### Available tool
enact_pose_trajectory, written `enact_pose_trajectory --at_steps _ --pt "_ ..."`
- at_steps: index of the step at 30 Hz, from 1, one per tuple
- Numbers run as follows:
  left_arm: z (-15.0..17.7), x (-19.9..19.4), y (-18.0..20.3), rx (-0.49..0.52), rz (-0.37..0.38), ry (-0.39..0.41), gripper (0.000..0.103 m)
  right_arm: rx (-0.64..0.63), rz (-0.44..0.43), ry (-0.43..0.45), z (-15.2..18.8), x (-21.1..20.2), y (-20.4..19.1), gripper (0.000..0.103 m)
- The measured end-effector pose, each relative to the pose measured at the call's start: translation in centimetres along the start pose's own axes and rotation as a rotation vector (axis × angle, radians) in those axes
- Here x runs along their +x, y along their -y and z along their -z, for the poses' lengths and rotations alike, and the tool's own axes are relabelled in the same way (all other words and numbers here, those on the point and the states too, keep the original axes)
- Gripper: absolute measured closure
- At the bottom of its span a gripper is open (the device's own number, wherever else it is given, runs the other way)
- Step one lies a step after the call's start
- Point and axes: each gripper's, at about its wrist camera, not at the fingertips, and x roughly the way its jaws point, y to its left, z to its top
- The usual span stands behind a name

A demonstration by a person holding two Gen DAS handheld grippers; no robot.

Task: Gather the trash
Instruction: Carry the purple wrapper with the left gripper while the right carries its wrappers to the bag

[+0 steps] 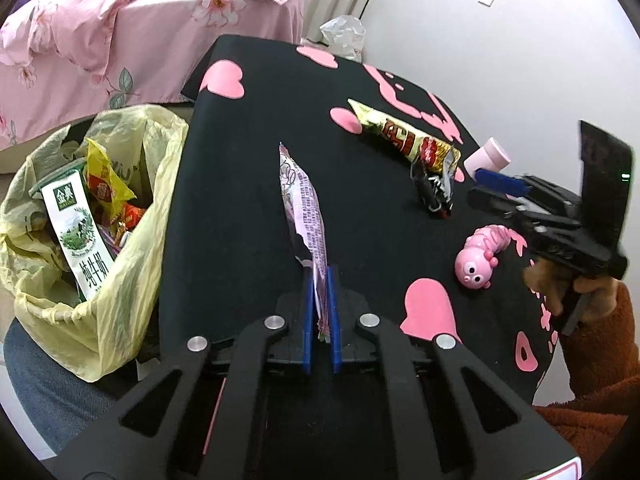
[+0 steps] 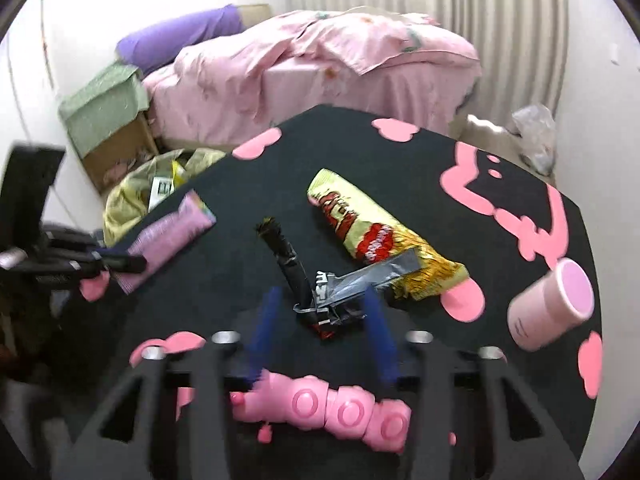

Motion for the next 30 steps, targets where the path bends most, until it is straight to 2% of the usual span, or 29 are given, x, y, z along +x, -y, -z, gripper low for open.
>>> enact_pose_trajectory --at_steps 5,9,10,12,14,22,25,30 --pt "0.0 -0.3 -0.4 -0.014 -0.003 0.007 0.097 -0.017 -0.026 -0.075 -0.6 2.8 0.4 0.058" --pt "0.1 0.2 -0.8 -0.032 0.002 -0.009 0.097 -0.092 0.021 -0.149 -0.5 5.0 -0.4 0.059" --pt "0.0 0.4 -0.8 -0.033 0.003 -0.011 0.096 -0.084 0.021 -0.137 -0.5 4.9 -0.3 0.069" --pt "0.0 0.5 -0.8 -0.036 0.005 -0.015 0.097 -0.061 0.008 -0.139 -0.4 4.7 -0.2 0.077" --pt "0.0 0.6 -1.0 -0.043 0.006 -0.014 0.097 -0.057 0.03 -0.12 -0.2 4.0 -0.3 0.079" --pt "-0.4 -0.6 -2.4 -0.093 0.006 0.03 0.097 -0.088 -0.016 0.003 -2.4 -0.7 -2.6 0.08" --pt "-1.4 -2.9 -3.0 -0.085 -0.035 0.102 0.097 -0.113 -0.038 0.069 -4.4 -2.4 -3.9 0.08" --pt "-2.8 -7.6 -5.6 -0.097 -0.136 0.225 0.097 -0.135 -0.138 0.183 -9.1 -3.9 -6.9 0.08"
